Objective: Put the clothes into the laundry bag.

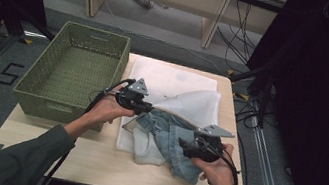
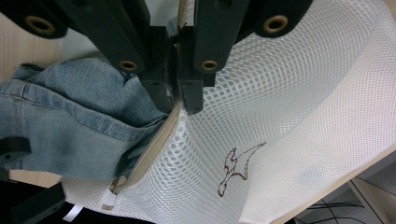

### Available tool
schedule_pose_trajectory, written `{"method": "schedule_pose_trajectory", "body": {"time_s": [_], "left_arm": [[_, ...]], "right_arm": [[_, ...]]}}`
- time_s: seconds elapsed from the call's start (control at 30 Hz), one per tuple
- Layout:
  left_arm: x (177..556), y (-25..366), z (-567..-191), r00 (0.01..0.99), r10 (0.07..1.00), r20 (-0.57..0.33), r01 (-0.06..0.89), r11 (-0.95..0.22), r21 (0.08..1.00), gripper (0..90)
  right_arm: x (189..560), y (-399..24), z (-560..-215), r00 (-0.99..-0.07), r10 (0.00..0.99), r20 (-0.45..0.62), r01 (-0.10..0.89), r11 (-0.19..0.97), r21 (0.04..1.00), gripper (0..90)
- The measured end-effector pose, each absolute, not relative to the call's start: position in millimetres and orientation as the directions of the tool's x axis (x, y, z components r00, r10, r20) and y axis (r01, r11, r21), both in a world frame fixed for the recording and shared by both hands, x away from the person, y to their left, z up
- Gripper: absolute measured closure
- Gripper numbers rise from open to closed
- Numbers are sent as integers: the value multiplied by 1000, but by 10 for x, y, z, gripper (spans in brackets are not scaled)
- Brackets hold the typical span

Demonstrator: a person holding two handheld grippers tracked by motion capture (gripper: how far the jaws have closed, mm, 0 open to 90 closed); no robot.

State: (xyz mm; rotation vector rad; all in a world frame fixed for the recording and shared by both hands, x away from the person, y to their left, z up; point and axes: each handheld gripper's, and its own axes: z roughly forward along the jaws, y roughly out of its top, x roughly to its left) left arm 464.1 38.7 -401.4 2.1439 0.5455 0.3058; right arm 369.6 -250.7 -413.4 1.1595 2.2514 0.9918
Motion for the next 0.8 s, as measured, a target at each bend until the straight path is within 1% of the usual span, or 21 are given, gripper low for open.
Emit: {"method": "schedule_pose_trajectory", "body": {"time_s": [0.03, 0.07, 0.1, 0.13, 0.17, 0.2, 0.23, 0.27, 0.37, 0.4, 0.43, 0.47, 0.5, 0.57, 0.6, 0.63, 0.67, 0.7, 0.73, 0.77, 0.8], "left_arm": [[4635, 375, -4019, 869, 495, 8, 279, -502, 819, 848], [4633, 374, -4017, 869, 495, 9, 278, -503, 818, 847], [4633, 374, -4017, 869, 495, 9, 278, -503, 818, 847], [4635, 374, -4017, 869, 495, 8, 279, -503, 818, 847], [4635, 373, -4018, 869, 494, 9, 278, -504, 817, 847], [4635, 373, -4018, 869, 494, 9, 278, -504, 817, 847], [4633, 370, -4020, 869, 494, 10, 278, -506, 817, 847], [4626, 363, -4019, 867, 499, 3, 286, -501, 817, 847], [4628, 362, -4016, 873, 488, 14, 273, -512, 814, 847], [4628, 363, -4016, 874, 486, 16, 272, -516, 812, 848], [4628, 363, -4016, 874, 486, 16, 272, -516, 812, 847], [4622, 355, -4021, 871, 491, 11, 278, -512, 812, 847], [4626, 356, -4020, 877, 479, 20, 268, -525, 808, 847], [4618, 337, -4029, 878, 477, 20, 268, -527, 806, 847], [4610, 317, -4036, 881, 473, 20, 267, -531, 804, 848], [4610, 317, -4036, 881, 473, 20, 267, -531, 804, 848], [4588, 281, -4047, 879, 477, 5, 278, -519, 808, 848], [4588, 281, -4047, 879, 477, 5, 278, -519, 808, 848], [4580, 265, -4046, 885, 466, 10, 269, -528, 806, 849], [4568, 250, -4047, 887, 462, 8, 269, -530, 804, 849], [4544, 218, -4048, 891, 454, 2, 268, -528, 806, 851]], "right_arm": [[3628, -2563, -4138, -538, 843, -3, 578, 372, 726, 375], [3592, -2731, -4181, -545, 837, -58, 549, 408, 729, 356], [3592, -2731, -4181, -545, 837, -58, 549, 408, 729, 356], [3546, -2852, -4218, -534, 844, -49, 570, 402, 716, 327], [3531, -2871, -4237, -516, 856, -13, 600, 373, 708, 321], [3531, -2871, -4237, -516, 856, -13, 600, 373, 708, 321], [3509, -2897, -4254, -507, 862, 31, 637, 350, 687, 321], [3480, -2906, -4329, -511, 856, 80, 666, 335, 667, 317], [3446, -2830, -4433, -519, 849, 93, 684, 348, 641, 294], [3455, -2798, -4511, -530, 844, 77, 664, 357, 657, 284], [3439, -2768, -4525, -516, 852, 91, 710, 366, 602, 267], [3439, -2768, -4525, -516, 852, 91, 710, 366, 602, 267], [3466, -2709, -4656, -512, 854, 89, 733, 381, 564, 253], [3494, -2685, -4743, -526, 847, 75, 713, 391, 582, 257], [3548, -2635, -4807, -530, 846, 57, 717, 411, 563, 290], [3548, -2635, -4807, -530, 846, 57, 717, 411, 563, 290], [3616, -2590, -4824, -528, 846, 76, 732, 407, 546, 417], [3616, -2590, -4824, -528, 846, 76, 732, 407, 546, 417], [3645, -2554, -4812, -559, 826, 70, 712, 435, 552, 585], [3645, -2554, -4812, -559, 826, 70, 712, 435, 552, 585], [3650, -2492, -4783, -570, 819, 67, 687, 430, 586, 662]]}}
